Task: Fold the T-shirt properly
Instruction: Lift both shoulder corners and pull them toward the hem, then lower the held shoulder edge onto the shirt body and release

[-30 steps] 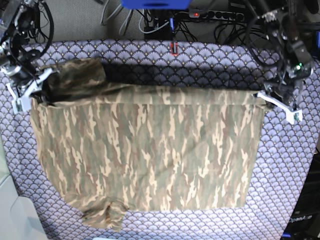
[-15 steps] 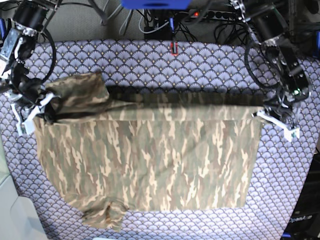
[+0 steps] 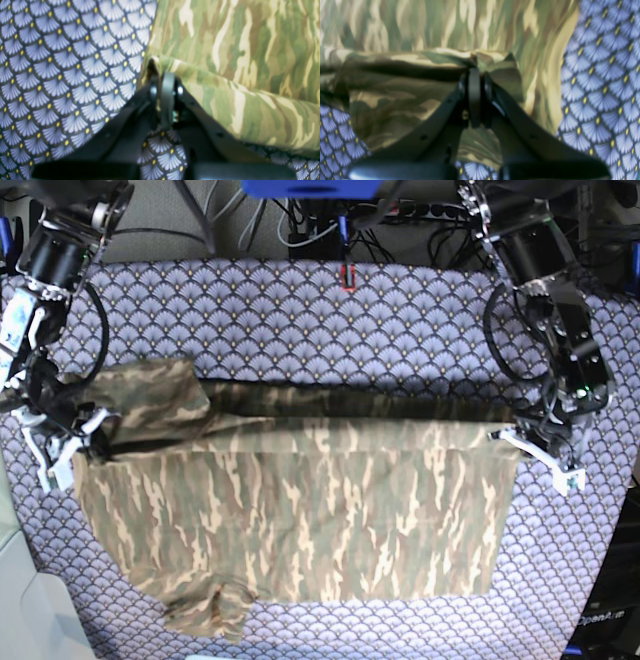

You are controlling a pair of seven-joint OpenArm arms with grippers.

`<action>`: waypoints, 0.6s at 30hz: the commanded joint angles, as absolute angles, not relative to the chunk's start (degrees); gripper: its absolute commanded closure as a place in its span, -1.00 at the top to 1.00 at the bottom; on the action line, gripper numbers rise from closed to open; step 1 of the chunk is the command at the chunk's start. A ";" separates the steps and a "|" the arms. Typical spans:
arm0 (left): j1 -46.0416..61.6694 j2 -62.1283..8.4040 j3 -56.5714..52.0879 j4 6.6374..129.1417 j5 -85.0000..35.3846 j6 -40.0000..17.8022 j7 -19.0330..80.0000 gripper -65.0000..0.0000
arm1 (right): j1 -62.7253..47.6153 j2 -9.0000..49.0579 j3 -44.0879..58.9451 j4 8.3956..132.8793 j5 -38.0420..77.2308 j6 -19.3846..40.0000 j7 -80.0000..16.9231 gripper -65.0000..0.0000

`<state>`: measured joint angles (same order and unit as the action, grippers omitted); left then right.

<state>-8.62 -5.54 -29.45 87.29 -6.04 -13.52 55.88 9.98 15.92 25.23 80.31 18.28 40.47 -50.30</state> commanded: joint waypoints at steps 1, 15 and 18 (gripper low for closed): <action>-10.15 -6.20 -29.58 87.78 -6.02 -13.23 54.46 -1.00 | 11.82 17.01 24.31 80.13 18.33 40.00 -49.01 -1.00; -10.77 -7.60 -29.58 79.96 -6.02 -13.23 48.92 -1.00 | 14.64 17.27 19.21 73.98 18.24 40.00 -45.41 -1.00; -10.86 -7.60 -29.58 79.69 -6.02 -13.23 48.92 -1.00 | 16.31 17.27 19.12 73.36 18.24 40.00 -45.41 -1.00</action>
<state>-9.43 -6.85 -29.52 78.63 -5.98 -13.30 50.30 14.59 16.23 18.94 72.49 17.47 40.42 -46.98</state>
